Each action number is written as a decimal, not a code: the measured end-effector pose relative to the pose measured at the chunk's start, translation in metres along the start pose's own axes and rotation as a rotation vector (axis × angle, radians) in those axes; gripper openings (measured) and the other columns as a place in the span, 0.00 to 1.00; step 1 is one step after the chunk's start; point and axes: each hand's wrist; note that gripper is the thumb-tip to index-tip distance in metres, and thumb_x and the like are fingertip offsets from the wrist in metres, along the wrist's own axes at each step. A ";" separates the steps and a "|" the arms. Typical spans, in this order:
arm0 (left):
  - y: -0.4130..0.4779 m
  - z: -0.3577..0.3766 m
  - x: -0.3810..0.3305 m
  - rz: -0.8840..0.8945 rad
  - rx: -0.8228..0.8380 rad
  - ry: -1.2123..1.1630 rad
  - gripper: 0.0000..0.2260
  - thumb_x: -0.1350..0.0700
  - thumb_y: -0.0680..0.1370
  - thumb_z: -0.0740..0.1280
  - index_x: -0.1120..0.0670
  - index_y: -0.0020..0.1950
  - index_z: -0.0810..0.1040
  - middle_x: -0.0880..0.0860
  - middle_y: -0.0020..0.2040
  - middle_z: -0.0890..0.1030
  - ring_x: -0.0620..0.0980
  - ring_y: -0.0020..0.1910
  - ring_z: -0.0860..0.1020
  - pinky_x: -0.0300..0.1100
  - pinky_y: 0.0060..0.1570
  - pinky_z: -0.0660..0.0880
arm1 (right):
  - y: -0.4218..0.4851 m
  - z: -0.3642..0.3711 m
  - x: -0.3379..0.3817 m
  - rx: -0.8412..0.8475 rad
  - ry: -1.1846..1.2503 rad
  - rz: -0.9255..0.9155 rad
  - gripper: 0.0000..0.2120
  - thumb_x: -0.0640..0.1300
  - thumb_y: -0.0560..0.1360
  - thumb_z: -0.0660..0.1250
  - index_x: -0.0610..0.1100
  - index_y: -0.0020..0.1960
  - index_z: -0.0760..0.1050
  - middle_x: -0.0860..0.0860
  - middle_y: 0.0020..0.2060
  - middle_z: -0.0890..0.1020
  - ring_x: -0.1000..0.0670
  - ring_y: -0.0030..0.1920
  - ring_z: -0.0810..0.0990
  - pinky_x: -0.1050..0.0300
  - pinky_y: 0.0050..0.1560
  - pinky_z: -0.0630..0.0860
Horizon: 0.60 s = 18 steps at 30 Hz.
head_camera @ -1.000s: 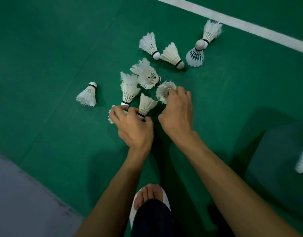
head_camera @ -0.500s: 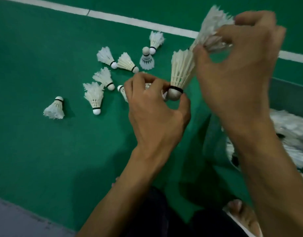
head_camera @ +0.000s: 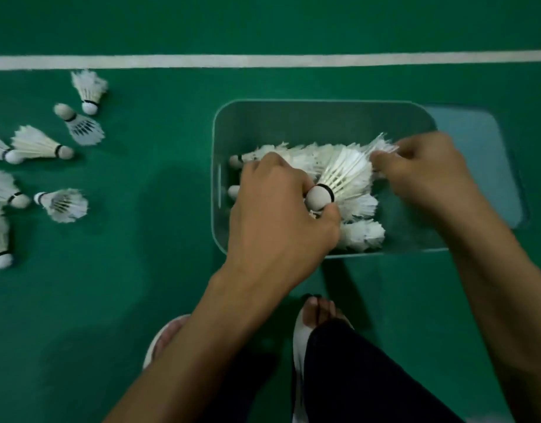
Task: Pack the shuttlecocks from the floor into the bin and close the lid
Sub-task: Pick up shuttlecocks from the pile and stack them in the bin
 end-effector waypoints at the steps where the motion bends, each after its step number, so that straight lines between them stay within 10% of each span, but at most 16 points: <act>1: -0.003 0.007 -0.002 -0.008 0.055 0.045 0.10 0.45 0.69 0.72 0.51 0.35 0.81 0.49 0.44 0.76 0.52 0.48 0.75 0.46 0.41 0.75 | -0.001 0.002 -0.004 0.034 -0.016 0.024 0.18 0.49 0.76 0.70 0.33 0.38 0.76 0.43 0.27 0.74 0.41 0.30 0.72 0.55 0.31 0.66; 7: -0.012 0.006 0.016 -0.041 0.304 0.152 0.15 0.49 0.71 0.69 0.58 0.31 0.76 0.54 0.30 0.75 0.54 0.32 0.74 0.44 0.28 0.71 | 0.003 0.045 -0.002 0.149 0.013 0.072 0.15 0.41 0.72 0.73 0.42 0.30 0.71 0.48 0.23 0.64 0.47 0.27 0.65 0.57 0.33 0.65; 18: 0.011 0.009 0.027 -0.225 0.673 0.141 0.18 0.52 0.76 0.68 0.55 0.32 0.65 0.52 0.31 0.69 0.49 0.29 0.67 0.43 0.26 0.59 | 0.019 0.104 0.015 0.236 0.065 0.140 0.08 0.38 0.75 0.73 0.32 0.47 0.84 0.36 0.39 0.85 0.47 0.34 0.80 0.48 0.41 0.81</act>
Point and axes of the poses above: each hand's wrist, its own y-axis towards the middle knuckle, its own z-axis out of the palm, x = y × z
